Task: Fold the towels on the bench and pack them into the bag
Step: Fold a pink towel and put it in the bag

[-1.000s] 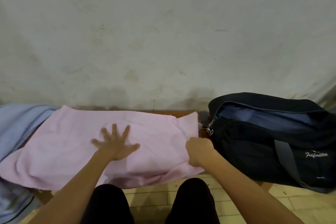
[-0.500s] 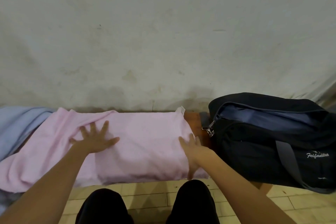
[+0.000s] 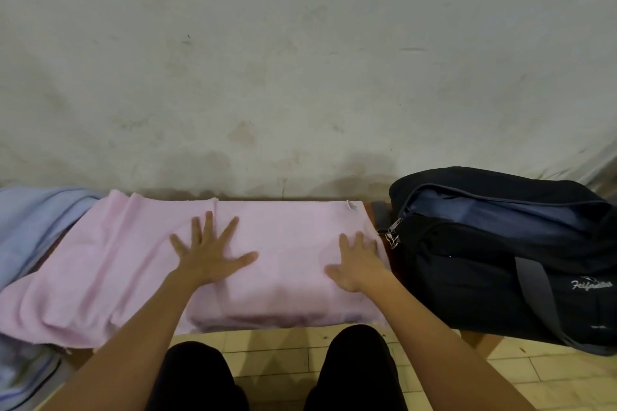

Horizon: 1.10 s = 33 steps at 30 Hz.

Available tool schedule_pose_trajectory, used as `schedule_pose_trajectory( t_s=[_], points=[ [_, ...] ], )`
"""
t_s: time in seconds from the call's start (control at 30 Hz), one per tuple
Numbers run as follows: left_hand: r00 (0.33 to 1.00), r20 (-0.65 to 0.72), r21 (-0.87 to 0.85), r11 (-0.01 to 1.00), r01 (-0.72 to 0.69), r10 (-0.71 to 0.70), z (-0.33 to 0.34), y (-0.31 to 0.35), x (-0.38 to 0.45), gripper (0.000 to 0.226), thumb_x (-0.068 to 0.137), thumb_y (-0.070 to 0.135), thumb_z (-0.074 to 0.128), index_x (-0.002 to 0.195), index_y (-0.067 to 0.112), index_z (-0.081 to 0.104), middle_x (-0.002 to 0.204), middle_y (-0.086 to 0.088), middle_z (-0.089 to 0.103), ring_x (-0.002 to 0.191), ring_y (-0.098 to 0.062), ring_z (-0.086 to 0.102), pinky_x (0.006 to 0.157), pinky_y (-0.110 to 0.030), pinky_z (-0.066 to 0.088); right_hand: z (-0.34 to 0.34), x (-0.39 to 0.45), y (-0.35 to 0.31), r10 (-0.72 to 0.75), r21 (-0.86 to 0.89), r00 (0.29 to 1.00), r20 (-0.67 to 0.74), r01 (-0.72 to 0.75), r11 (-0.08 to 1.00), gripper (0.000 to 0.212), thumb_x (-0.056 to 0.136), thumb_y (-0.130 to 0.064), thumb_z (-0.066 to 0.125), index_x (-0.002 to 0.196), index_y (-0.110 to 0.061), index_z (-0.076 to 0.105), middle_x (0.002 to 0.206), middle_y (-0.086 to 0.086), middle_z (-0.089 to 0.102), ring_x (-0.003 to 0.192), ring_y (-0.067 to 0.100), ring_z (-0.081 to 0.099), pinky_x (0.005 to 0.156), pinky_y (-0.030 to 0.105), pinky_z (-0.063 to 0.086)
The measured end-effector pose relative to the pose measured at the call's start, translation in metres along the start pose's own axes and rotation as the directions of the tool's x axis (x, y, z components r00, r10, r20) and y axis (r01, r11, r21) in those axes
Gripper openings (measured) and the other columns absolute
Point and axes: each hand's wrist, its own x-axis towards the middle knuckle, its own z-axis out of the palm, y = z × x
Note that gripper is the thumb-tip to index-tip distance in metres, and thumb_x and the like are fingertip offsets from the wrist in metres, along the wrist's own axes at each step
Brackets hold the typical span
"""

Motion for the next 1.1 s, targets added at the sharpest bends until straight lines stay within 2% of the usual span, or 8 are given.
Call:
schedule_pose_trajectory(
  t_s=[0.23,0.47,0.6,0.7,0.77,0.83,1.0,1.1],
  points=[
    [0.998,-0.012,0.008,0.998,-0.062,0.062,0.0,0.003,-0.01,0.107,0.064,0.1,0.023,0.15,0.049,-0.015,0.157,0.011,-0.033,0.147,-0.032,-0.026,0.111,-0.068,-0.014,-0.006,0.001,0.01,0.027,0.042,0.998,0.057,-0.03,0.999,0.097,0.093,-0.066,0.042,0.157,-0.02,-0.013,0.161,0.02,-0.021,0.146,0.049,-0.017,0.12,0.061,0.005],
    [0.994,0.086,0.047,0.997,-0.066,0.061,-0.006,-0.013,-0.023,0.123,0.057,0.1,0.036,0.15,0.043,-0.023,0.157,0.008,-0.035,0.145,-0.033,-0.029,0.111,-0.07,-0.01,-0.017,-0.004,0.005,0.053,0.025,0.998,-0.036,-0.052,0.998,0.106,0.082,-0.072,0.056,0.157,-0.019,0.003,0.16,0.02,0.009,0.144,0.049,0.017,0.112,0.055,0.031],
    [0.99,0.13,0.035,0.997,-0.067,0.062,-0.009,-0.01,-0.019,0.128,0.055,0.099,0.042,0.148,0.043,-0.025,0.155,0.009,-0.039,0.143,-0.033,-0.033,0.109,-0.072,-0.012,-0.023,0.005,-0.002,0.062,0.247,0.988,-0.144,-0.025,0.969,0.103,0.091,-0.071,0.043,0.158,-0.013,-0.009,0.165,0.014,-0.007,0.152,0.033,0.001,0.12,0.047,0.014],
    [0.987,0.151,0.033,0.997,-0.068,0.063,-0.01,-0.008,-0.016,0.136,0.042,0.104,0.034,0.147,0.043,-0.027,0.151,0.01,-0.043,0.142,-0.032,-0.035,0.109,-0.072,-0.013,-0.016,0.022,0.001,0.092,0.413,0.983,-0.159,-0.018,0.911,0.097,0.097,-0.064,0.036,0.156,-0.004,-0.011,0.164,0.011,-0.017,0.152,0.026,-0.011,0.122,0.043,0.004],
    [0.987,0.146,0.027,0.997,-0.072,0.067,-0.009,-0.007,-0.012,0.14,0.033,0.106,0.026,0.147,0.044,-0.028,0.145,0.012,-0.047,0.142,-0.03,-0.036,0.109,-0.071,-0.015,-0.01,0.033,0.008,0.13,0.414,0.976,-0.178,-0.046,0.909,0.093,0.099,-0.062,0.035,0.156,-0.003,-0.009,0.164,0.014,-0.018,0.152,0.027,-0.015,0.122,0.043,0.0],
    [0.988,0.132,0.022,0.997,-0.079,0.075,-0.007,-0.003,-0.009,0.138,0.035,0.105,0.026,0.147,0.044,-0.027,0.142,0.013,-0.048,0.142,-0.029,-0.036,0.108,-0.07,-0.016,-0.004,0.041,0.013,0.14,0.398,0.971,-0.191,-0.054,0.916,0.092,0.099,-0.061,0.034,0.156,-0.004,-0.009,0.163,0.016,-0.021,0.15,0.029,-0.022,0.121,0.044,-0.006],
    [0.988,0.124,0.022,0.995,-0.097,0.093,-0.007,0.011,-0.001,0.139,0.033,0.106,0.026,0.146,0.045,-0.028,0.151,0.011,-0.042,0.142,-0.029,-0.037,0.106,-0.07,-0.018,0.002,0.047,0.019,0.169,0.411,0.966,-0.196,-0.075,0.909,0.093,0.098,-0.064,0.032,0.156,-0.008,-0.014,0.161,0.013,-0.027,0.148,0.026,-0.027,0.121,0.045,-0.008],
    [0.987,0.122,0.017,0.994,-0.105,0.102,-0.008,0.015,0.0,0.134,0.043,0.104,0.035,0.147,0.045,-0.026,0.151,0.012,-0.042,0.141,-0.028,-0.037,0.106,-0.07,-0.019,-0.003,0.049,0.02,0.187,0.414,0.968,-0.168,-0.103,0.905,0.094,0.098,-0.063,0.032,0.156,-0.006,-0.015,0.161,0.015,-0.027,0.148,0.028,-0.028,0.121,0.046,-0.008]
  ],
)
